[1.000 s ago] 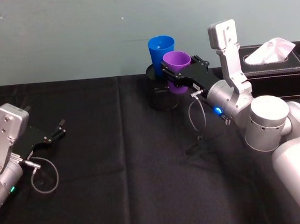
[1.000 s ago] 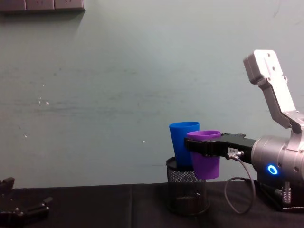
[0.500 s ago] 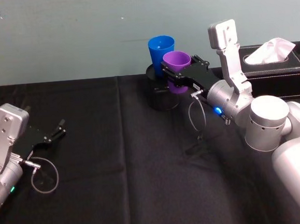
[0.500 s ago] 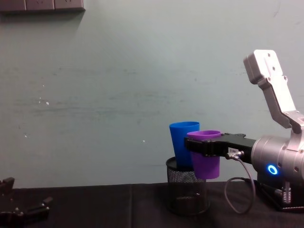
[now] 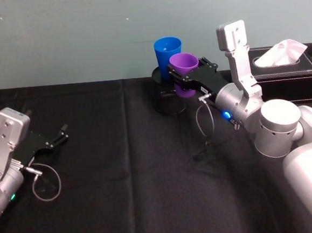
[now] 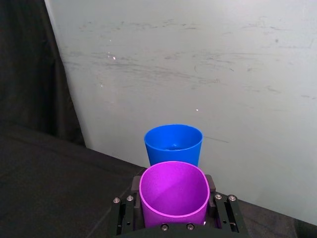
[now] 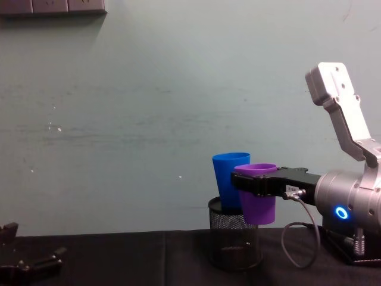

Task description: Pick up one cup with a gripper and tap it against the other cup.

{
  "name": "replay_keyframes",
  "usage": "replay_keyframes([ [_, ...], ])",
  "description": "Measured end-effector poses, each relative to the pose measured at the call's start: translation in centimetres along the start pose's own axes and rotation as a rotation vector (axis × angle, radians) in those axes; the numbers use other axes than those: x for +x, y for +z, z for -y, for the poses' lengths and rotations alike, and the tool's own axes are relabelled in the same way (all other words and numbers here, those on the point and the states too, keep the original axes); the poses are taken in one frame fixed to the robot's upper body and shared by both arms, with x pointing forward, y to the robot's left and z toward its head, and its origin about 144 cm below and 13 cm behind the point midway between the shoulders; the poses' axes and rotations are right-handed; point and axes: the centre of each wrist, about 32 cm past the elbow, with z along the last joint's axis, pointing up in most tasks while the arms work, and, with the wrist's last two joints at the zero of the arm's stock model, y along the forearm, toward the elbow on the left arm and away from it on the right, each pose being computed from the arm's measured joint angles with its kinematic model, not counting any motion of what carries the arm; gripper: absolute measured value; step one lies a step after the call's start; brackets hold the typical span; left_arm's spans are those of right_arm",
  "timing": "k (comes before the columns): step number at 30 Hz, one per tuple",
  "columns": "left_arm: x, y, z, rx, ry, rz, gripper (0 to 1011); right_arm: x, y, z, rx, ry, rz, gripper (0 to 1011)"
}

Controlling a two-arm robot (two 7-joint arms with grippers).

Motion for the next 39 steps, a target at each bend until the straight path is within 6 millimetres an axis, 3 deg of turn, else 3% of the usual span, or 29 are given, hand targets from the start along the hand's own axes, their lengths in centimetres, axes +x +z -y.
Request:
replay_keyframes([
  [39,0.0,0.0,0.0,0.0,0.0,0.0,1000,0.0,0.0,0.0,0.0,0.0,0.0,723],
])
